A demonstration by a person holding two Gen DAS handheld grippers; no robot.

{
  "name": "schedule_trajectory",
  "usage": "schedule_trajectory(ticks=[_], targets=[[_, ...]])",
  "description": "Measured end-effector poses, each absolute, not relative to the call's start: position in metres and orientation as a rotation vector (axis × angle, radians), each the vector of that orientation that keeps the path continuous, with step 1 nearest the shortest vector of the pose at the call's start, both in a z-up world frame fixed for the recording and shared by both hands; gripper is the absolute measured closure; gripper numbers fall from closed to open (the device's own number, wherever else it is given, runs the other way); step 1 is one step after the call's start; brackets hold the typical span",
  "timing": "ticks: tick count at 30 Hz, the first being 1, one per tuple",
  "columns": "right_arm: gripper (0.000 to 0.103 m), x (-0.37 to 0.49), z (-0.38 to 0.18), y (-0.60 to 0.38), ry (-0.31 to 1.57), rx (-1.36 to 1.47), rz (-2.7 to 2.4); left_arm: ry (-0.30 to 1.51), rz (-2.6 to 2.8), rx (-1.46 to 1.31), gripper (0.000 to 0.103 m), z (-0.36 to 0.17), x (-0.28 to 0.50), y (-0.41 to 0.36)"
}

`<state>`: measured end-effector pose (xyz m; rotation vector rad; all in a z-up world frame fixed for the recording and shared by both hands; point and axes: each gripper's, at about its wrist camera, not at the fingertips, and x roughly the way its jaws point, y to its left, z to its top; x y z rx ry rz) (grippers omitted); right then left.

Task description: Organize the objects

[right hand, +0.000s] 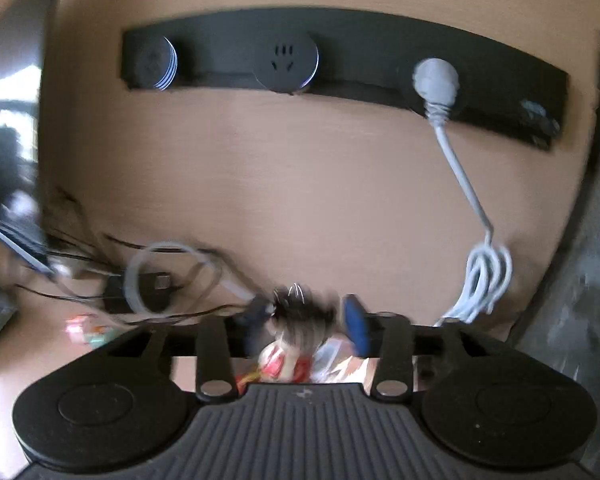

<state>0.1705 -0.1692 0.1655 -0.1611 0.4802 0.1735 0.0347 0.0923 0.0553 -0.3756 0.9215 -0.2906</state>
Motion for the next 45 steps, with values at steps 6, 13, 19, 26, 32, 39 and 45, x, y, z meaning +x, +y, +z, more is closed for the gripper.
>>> schedule_trajectory(ticks=[6,13,19,26,32,39,45], targets=[[0.031,0.152,0.166,-0.176,0.516,0.01,0.158,0.886,-0.185,-0.408,0.086,0.052,0.025,0.139],[0.025,0.073,0.138,-0.178,0.624,-0.002,0.109,0.828,-0.265,-0.436,0.086,0.056,0.066,0.117],[0.024,0.021,0.108,-0.171,0.707,-0.036,0.056,0.727,-0.219,-0.357,0.086,0.08,0.11,0.111],[0.02,-0.026,0.091,-0.162,0.749,-0.084,0.037,0.647,-0.13,0.042,0.085,0.065,0.173,0.126],[0.02,-0.034,0.08,-0.159,0.803,-0.084,0.017,0.687,-0.12,0.238,0.079,0.044,0.217,0.112],[0.018,-0.035,0.078,-0.157,0.806,-0.085,0.02,0.742,-0.093,0.184,0.081,0.039,0.232,0.116],[0.018,-0.026,0.077,-0.155,0.81,-0.054,0.05,0.759,-0.175,0.066,0.079,0.043,0.173,0.115]])
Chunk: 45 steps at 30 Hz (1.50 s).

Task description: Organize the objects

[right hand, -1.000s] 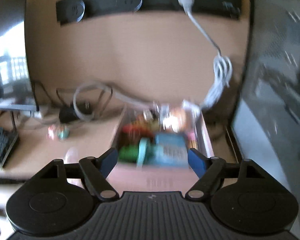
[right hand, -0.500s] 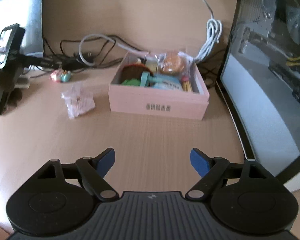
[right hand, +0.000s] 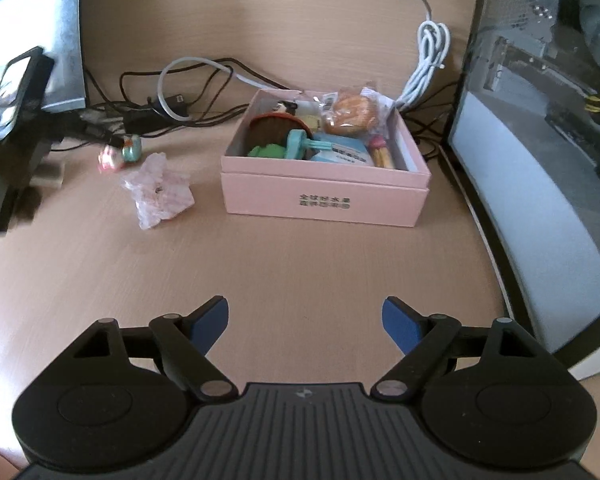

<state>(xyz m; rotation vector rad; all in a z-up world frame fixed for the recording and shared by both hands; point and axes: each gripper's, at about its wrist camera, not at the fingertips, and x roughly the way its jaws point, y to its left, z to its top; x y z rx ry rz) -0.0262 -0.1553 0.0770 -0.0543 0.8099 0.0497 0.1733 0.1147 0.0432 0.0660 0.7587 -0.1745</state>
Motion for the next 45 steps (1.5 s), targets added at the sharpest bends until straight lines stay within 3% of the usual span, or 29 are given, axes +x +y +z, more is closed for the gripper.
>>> schedule_trajectory(ticks=[4,8,13,23,45], targets=[[0.018,-0.017,0.078,-0.146,0.8,-0.048,0.096,0.78,-0.24,-0.024,0.079,0.047,0.111,0.11],[0.004,-0.007,0.075,-0.134,0.786,-0.038,0.131,0.738,-0.26,0.017,0.079,0.056,0.055,0.099],[0.003,0.007,0.054,-0.131,0.812,0.013,0.105,0.787,-0.295,0.113,0.079,0.049,0.021,0.084],[0.0,0.011,0.014,-0.143,0.881,0.047,0.055,0.884,-0.281,0.157,0.078,0.028,0.022,0.064],[0.0,0.009,0.012,-0.137,0.895,-0.012,0.061,0.861,-0.518,0.26,0.075,0.026,0.023,0.033]])
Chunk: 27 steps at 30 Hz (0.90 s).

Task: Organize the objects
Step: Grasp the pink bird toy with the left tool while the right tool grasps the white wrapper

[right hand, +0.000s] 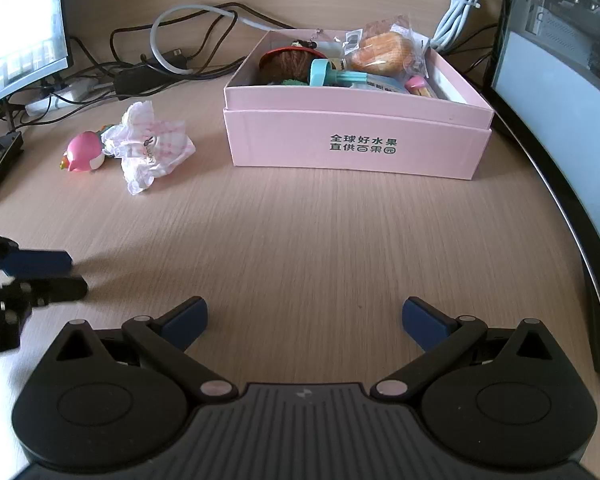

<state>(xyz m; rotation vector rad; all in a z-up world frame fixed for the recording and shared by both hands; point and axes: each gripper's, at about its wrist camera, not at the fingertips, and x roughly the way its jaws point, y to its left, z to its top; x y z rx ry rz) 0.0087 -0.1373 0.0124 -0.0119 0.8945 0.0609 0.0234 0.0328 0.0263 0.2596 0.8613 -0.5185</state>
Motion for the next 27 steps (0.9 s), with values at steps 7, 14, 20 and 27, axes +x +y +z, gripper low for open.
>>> schedule_trajectory(ticks=[7,14,20,27], targets=[[0.0,0.009,0.012,-0.138,0.897,-0.021,0.079,0.876,-0.641,0.313,0.024,0.022,0.018,0.016],[0.0,0.008,0.013,-0.141,0.9,-0.028,0.107,0.713,-0.544,0.198,0.027,0.049,0.027,0.05],[0.0,0.0,0.017,-0.14,0.898,-0.006,0.143,0.685,-0.322,0.21,0.027,0.067,0.097,0.096],[0.0,-0.011,0.041,-0.119,0.825,-0.055,0.219,0.805,-0.335,0.188,0.027,0.033,0.146,0.09]])
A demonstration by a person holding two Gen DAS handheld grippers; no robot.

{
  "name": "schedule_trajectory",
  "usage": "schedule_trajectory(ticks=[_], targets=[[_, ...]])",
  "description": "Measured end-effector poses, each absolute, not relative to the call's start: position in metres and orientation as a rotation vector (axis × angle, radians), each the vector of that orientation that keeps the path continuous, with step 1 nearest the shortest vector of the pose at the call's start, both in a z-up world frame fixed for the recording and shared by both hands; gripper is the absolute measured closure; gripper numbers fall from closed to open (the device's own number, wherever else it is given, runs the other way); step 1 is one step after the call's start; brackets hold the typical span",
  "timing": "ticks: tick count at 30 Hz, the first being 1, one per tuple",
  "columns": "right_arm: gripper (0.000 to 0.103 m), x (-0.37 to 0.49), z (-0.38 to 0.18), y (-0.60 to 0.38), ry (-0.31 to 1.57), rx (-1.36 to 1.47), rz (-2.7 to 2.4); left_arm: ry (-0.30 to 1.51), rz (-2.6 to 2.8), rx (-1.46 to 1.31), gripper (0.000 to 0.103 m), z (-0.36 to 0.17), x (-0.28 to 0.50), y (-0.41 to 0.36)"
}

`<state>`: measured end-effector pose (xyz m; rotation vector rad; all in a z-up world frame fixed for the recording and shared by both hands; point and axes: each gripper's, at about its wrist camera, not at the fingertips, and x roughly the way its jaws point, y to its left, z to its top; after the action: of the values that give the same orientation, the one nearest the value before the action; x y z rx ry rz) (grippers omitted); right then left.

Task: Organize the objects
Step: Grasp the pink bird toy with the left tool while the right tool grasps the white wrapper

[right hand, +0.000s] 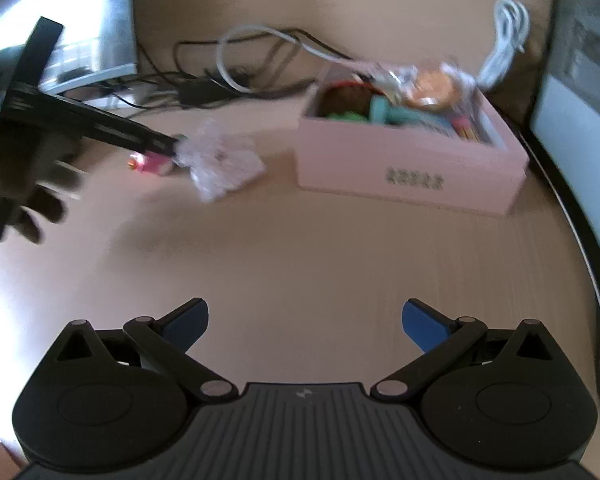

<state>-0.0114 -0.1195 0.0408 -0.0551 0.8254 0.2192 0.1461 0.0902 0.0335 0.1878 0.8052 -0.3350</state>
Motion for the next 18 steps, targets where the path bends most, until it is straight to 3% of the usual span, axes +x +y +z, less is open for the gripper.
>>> schedule_trajectory(ticks=[1,2,5,18], targets=[[0.0,-0.011,0.045,-0.116,0.816,-0.064,0.227,0.821,-0.327,0.181,0.034,0.03,0.147,0.088],[0.0,-0.009,0.048,-0.112,0.803,-0.074,0.233,0.844,-0.318,0.162,0.05,0.027,0.148,0.09],[0.001,0.001,0.057,-0.096,0.754,-0.117,0.256,0.881,-0.279,0.085,0.052,0.032,0.14,0.102],[0.033,0.077,0.036,-0.003,0.629,-0.253,0.293,0.856,-0.145,-0.243,0.053,0.071,-0.012,0.166]])
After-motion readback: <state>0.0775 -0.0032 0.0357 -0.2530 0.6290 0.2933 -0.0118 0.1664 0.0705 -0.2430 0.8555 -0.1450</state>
